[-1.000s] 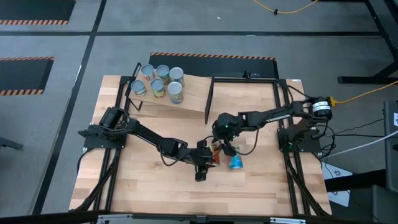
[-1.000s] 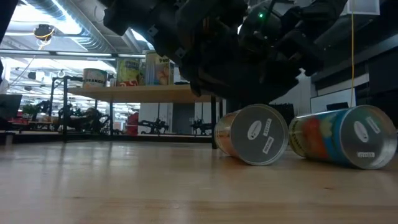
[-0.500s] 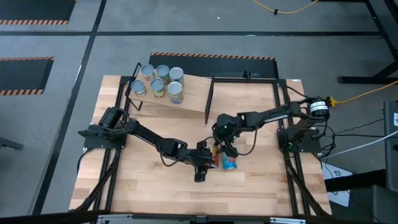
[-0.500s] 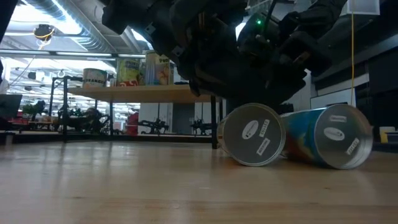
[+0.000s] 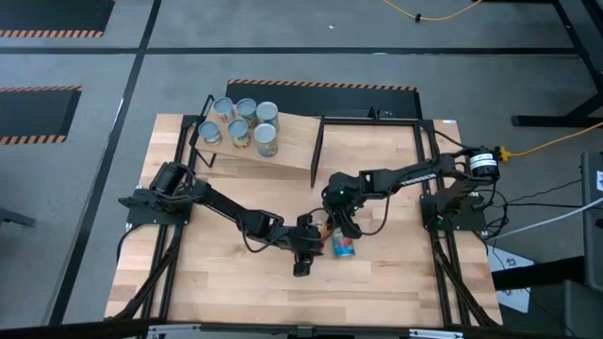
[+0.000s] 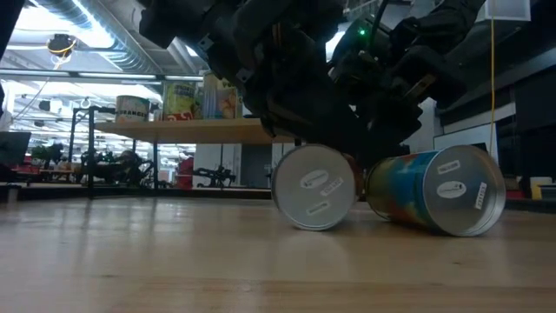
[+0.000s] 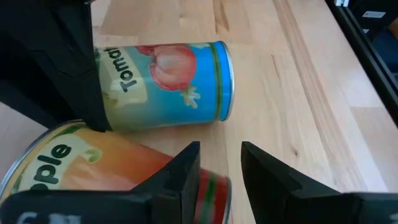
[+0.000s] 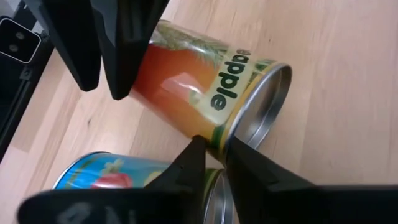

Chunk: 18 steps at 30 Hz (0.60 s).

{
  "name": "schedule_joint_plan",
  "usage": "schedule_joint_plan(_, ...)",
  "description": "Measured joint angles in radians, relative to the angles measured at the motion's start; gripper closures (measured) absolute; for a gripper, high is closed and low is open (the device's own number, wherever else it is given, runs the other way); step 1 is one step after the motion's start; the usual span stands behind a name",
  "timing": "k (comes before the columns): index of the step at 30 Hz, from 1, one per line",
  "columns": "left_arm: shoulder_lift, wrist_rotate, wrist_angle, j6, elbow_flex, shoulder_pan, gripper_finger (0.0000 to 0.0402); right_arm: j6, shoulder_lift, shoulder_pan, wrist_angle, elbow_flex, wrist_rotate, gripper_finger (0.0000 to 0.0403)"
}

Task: Pick and place cans onto a shelf
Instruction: Put the canned pineapple on the shelf

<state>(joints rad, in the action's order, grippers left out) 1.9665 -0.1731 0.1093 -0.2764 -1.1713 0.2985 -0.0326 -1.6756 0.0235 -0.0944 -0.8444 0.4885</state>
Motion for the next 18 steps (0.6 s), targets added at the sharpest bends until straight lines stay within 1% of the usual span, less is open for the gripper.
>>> schedule_joint_plan(18,0.001,-0.003,0.001,0.0,0.0,-0.001,0.0291,-0.003,0.0,0.0,0.008,0.0,0.0,0.0353)
